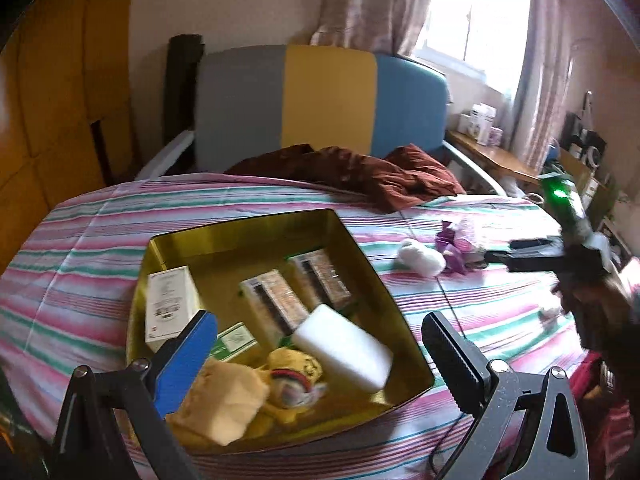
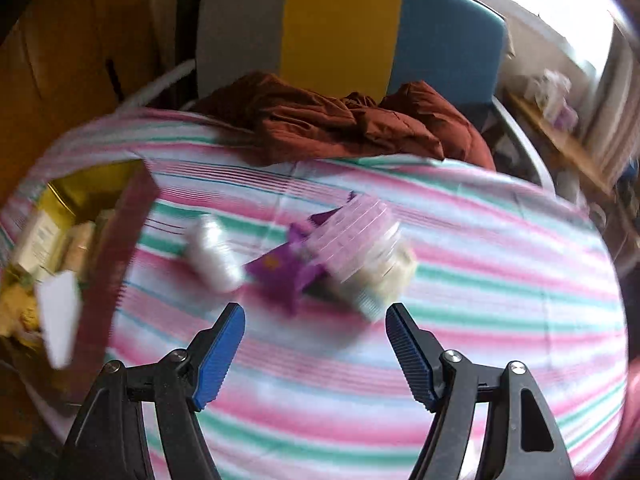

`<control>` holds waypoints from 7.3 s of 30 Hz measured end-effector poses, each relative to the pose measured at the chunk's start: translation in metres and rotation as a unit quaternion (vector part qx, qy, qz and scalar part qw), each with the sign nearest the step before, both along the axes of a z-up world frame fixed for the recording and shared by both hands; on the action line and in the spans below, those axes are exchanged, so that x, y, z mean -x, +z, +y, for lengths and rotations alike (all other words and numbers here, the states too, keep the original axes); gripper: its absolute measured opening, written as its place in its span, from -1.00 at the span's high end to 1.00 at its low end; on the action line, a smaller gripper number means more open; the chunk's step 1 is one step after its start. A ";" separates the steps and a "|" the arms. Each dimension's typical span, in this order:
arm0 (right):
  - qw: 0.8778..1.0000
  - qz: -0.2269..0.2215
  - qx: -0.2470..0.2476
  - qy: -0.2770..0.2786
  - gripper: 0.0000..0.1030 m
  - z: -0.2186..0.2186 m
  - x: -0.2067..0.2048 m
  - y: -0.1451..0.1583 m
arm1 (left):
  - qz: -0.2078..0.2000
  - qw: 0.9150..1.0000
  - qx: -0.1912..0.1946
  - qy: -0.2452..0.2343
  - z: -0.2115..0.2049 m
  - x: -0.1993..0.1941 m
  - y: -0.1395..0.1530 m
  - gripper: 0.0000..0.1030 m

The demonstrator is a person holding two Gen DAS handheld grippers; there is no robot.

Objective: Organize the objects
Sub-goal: 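Grasp the pink hair roller with the right tool, then grasp the beige sock with left tool while right tool holds the roller, then carry the sock and pink roller over the gold tray and release, then move both tools back toward the plastic bundle and purple packets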

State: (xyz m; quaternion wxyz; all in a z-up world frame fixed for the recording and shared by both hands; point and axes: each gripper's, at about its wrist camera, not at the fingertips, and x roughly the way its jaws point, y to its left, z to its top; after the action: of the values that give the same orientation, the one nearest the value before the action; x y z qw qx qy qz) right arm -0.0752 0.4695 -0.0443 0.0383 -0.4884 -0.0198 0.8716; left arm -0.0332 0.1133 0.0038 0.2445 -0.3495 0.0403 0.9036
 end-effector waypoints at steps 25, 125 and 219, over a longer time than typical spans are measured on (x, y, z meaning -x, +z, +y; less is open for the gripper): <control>0.996 -0.058 0.032 0.054 -0.46 0.042 0.056 -0.024 | -0.073 0.997 -0.002 -0.010 0.024 0.033 -0.033 -0.99; 0.974 0.032 0.173 -0.142 -0.46 0.115 -0.032 -0.022 | -0.042 0.987 0.055 -0.148 0.231 -0.011 -0.054 0.06; 0.980 0.019 0.192 0.056 -0.63 -0.200 -0.026 -0.004 | -0.029 0.992 -0.001 0.122 -0.079 0.004 -0.034 -0.52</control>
State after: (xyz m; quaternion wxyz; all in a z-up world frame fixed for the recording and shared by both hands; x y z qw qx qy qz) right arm -0.0495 0.2698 -0.0482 -0.1045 -0.4679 0.1213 0.8691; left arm -0.0369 0.0347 -0.0297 0.1336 -0.3773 -0.0110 0.9163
